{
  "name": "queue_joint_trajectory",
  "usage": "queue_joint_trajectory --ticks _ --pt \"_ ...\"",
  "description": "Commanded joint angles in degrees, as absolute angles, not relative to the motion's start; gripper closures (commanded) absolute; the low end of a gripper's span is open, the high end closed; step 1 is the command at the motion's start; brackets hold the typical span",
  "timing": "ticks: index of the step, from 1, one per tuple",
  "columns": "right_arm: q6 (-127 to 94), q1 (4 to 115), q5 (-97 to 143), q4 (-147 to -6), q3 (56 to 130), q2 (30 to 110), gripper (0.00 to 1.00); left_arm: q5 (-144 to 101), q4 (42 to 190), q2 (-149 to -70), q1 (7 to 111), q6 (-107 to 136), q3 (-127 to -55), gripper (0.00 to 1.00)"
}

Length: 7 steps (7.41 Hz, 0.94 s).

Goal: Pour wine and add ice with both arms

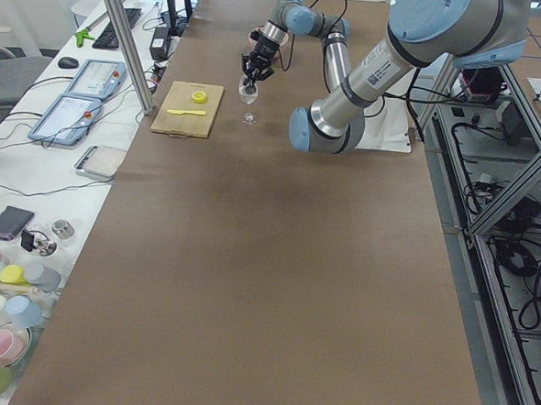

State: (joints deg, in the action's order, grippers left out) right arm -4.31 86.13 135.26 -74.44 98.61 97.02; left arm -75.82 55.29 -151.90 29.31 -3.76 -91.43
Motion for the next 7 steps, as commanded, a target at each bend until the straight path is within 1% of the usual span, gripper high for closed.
queue_joint_trajectory --ticks 1,4,7 --pt "-4.3 86.2 135.3 -74.4 98.6 96.9 0.00 -76.1 56.0 -152.5 29.4 -4.6 -91.1 1.00" --pt "-4.3 86.1 135.3 -74.4 98.6 96.9 0.00 -76.6 59.1 -152.1 30.3 -5.0 -92.6 1.00" --pt "-4.3 86.1 135.2 -74.4 98.7 96.8 0.00 -86.7 69.3 -148.3 37.0 -5.7 -92.6 1.00"
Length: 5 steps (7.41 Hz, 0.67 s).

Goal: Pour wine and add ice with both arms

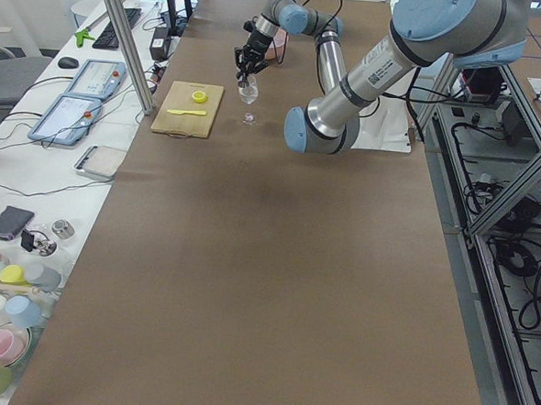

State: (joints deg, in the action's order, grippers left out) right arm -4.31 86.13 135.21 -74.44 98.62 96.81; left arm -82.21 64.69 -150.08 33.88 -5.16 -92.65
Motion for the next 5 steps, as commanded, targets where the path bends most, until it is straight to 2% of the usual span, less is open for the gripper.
queue_joint_trajectory --ticks 1,5 --pt "-4.3 86.1 135.2 -74.4 98.6 96.8 0.00 -92.0 74.0 -145.9 39.7 -6.5 -92.6 1.00" --pt "-4.3 86.2 135.1 -74.4 98.7 96.6 0.00 -104.3 98.1 -129.9 46.7 -2.7 -95.0 1.00"
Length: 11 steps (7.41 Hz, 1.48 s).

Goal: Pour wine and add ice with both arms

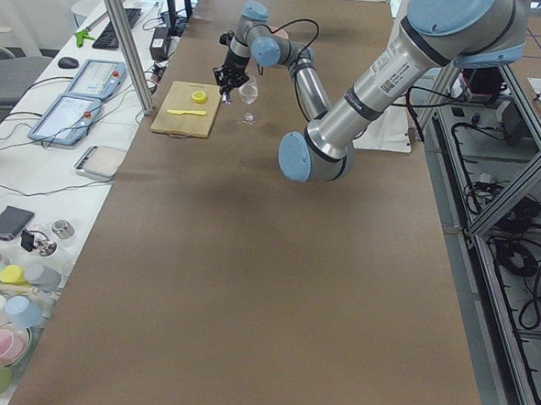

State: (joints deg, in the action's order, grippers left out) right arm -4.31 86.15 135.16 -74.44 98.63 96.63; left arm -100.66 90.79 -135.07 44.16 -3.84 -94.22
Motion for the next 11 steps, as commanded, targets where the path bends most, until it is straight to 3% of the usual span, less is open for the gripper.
queue_joint_trajectory --ticks 1,6,11 --pt "-4.3 86.1 135.1 -74.4 98.7 96.5 0.00 -106.8 101.4 -125.6 47.5 2.3 -96.8 1.00" --pt "-4.3 86.1 135.1 -74.4 98.6 96.3 0.00 -106.5 122.7 -107.1 47.6 45.9 -105.9 1.00" --pt "-4.3 86.1 135.1 -74.4 98.4 96.3 0.00 -82.7 125.3 -99.6 45.6 66.1 -109.5 1.00"
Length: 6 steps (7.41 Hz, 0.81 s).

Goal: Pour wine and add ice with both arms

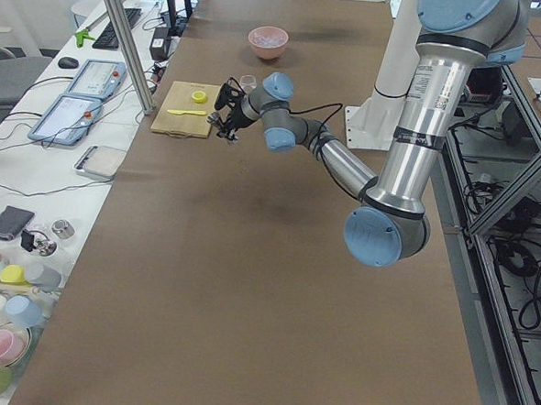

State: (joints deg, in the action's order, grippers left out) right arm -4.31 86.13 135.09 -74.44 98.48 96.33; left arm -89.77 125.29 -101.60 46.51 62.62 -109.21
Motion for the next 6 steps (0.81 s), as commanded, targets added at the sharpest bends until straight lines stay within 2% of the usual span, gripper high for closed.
queue_joint_trajectory --ticks 1,3,6 --pt "-4.3 86.1 135.1 -74.4 98.4 96.3 0.00 -74.5 125.1 -98.0 42.7 69.4 -109.3 1.00" --pt "-4.3 86.1 135.1 -74.4 98.4 96.3 0.00 -63.4 124.5 -95.3 39.6 71.5 -108.2 1.00" --pt "-4.2 86.2 134.9 -74.4 98.4 96.6 0.00 -59.2 120.1 -95.1 37.7 76.9 -104.7 1.00"
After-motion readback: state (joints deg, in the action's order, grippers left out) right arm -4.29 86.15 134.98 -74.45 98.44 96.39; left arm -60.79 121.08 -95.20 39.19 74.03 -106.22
